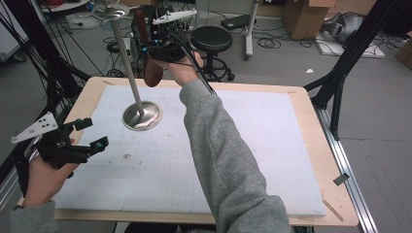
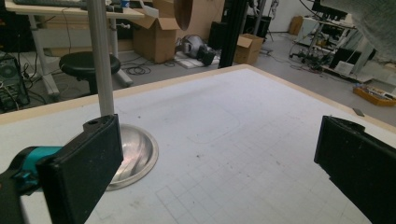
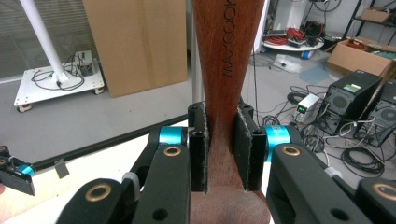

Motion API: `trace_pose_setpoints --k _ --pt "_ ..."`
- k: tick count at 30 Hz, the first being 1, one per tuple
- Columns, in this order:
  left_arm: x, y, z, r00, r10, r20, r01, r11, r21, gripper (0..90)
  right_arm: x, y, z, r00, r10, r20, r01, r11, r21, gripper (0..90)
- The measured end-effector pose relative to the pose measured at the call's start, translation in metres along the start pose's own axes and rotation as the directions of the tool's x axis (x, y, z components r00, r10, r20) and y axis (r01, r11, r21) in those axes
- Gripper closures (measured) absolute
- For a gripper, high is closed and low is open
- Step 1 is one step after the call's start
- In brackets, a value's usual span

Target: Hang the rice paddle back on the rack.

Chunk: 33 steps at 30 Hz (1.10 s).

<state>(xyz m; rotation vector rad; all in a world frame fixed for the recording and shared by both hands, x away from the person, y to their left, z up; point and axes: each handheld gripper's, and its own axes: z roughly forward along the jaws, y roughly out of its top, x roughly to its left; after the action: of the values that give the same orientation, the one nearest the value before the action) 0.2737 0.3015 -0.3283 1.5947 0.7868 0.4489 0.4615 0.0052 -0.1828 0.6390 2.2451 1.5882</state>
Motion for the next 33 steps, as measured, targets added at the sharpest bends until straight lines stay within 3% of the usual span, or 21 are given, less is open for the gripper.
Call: trace_pose_setpoints --k 33 --pt "0.0 0.0 -0.002 1.0 0.003 -0.001 -0.003 1.0 0.002 1.7 0.008 0.001 0.012 0.9991 -0.029 0.031 0.029 1.0 -0.004 77.3"
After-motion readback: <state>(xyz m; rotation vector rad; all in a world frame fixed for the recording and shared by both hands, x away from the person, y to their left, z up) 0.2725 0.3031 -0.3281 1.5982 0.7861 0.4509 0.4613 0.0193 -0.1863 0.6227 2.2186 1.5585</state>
